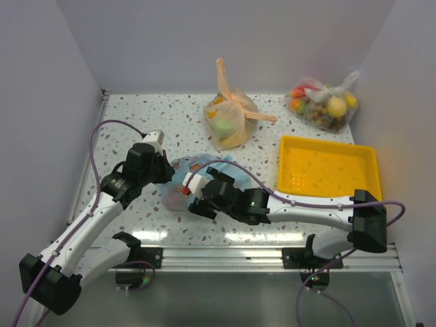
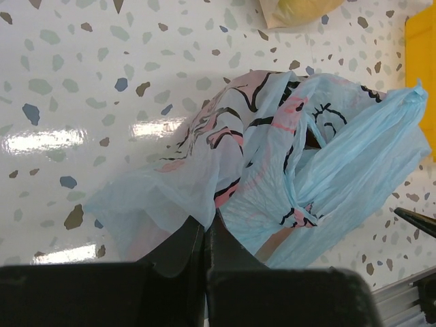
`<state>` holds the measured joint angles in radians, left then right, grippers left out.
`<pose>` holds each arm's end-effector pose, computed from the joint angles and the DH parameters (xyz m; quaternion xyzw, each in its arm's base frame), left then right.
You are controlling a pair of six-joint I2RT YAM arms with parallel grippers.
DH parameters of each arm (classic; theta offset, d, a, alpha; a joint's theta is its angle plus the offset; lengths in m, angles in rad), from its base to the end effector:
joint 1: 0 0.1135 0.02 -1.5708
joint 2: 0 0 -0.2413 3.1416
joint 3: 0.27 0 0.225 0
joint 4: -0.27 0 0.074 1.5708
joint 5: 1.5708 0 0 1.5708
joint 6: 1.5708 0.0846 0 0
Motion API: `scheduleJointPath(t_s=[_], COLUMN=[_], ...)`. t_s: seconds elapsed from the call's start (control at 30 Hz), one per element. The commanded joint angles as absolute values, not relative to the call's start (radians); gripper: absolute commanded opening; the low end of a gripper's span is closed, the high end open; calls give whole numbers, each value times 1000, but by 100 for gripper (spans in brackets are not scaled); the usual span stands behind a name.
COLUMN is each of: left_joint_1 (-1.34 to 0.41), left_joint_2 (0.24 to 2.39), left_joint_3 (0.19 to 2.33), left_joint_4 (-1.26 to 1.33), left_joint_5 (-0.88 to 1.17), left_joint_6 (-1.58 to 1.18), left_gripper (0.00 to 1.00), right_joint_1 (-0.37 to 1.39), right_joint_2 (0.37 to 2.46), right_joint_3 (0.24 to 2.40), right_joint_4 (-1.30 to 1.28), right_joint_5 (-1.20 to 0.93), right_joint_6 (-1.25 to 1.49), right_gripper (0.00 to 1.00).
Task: Untie the knot of the plastic bag and take out the fruit
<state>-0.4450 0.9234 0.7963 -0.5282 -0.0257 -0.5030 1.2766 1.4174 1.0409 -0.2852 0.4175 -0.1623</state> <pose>0.2021 -0.0940 0.2414 -0.0317 0.8964 -0.1914 0.3984 0.1274 0.3023 0.2351 -0.5108 0.7211 0.0691 0.4630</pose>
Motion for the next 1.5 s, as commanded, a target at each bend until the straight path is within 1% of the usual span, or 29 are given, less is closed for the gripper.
scheduleJointPath(t_s=[0.0, 0.33, 0.47, 0.57, 0.63, 0.77, 0.8, 0.83, 0.9, 0.93, 0.97, 1.03, 1.07, 1.13, 1.3, 1.4, 1.47], left_joint_1=[-437, -437, -437, -437, -437, -437, -437, -437, -437, -437, -437, -437, -437, -437, -436, -428, -416], left_joint_2=[914, 919, 914, 905, 900, 893, 890, 885, 876, 873, 873, 874, 880, 890, 952, 1020, 1071], left_joint_3=[793, 779, 756, 738, 729, 726, 726, 726, 727, 724, 723, 719, 716, 710, 750, 817, 877], left_joint_4=[-508, -503, -502, -500, -505, -526, -534, -541, -561, -569, -580, -587, -589, -577, -535, -522, -506], left_joint_5=[-5, -5, 20, 20, 17, 3, -29, -43, -89, -104, -130, -161, -169, -170, -201, -245, -268], left_joint_6=[-520, -522, -526, -532, -532, -523, -520, -515, -508, -502, -499, -492, -494, -492, -468, -428, -397], left_gripper=[1, 1, 0, 0, 0, 0, 0, 0, 0, 0, 0, 0, 0, 0, 0, 0, 0], right_joint_1=[1282, 1282, 1282, 1282, 1279, 1261, 1246, 1235, 1194, 1177, 1158, 1105, 1089, 1051, 976, 939, 925], right_joint_2=[1468, 1586, 1629, 1660, 1674, 1671, 1663, 1655, 1628, 1591, 1573, 1507, 1484, 1431, 1237, 1120, 1083], right_joint_3=[1022, 1000, 1003, 1015, 1000, 977, 968, 963, 936, 925, 914, 887, 876, 851, 847, 865, 891], right_joint_4=[-157, 32, 87, 97, 132, 143, 137, 120, 109, 98, 91, 68, 63, 48, -31, -72, -121], right_joint_5=[505, 561, 581, 592, 626, 679, 701, 725, 730, 718, 707, 689, 674, 654, 580, 523, 499], right_joint_6=[-225, -229, -192, -173, -149, -46, -23, -8, 64, 81, 96, 141, 158, 167, 225, 270, 285], right_gripper=[98, 94, 90, 89, 86, 76, 74, 65, 56, 44, 35, 22, 10, 0, 0, 0, 0])
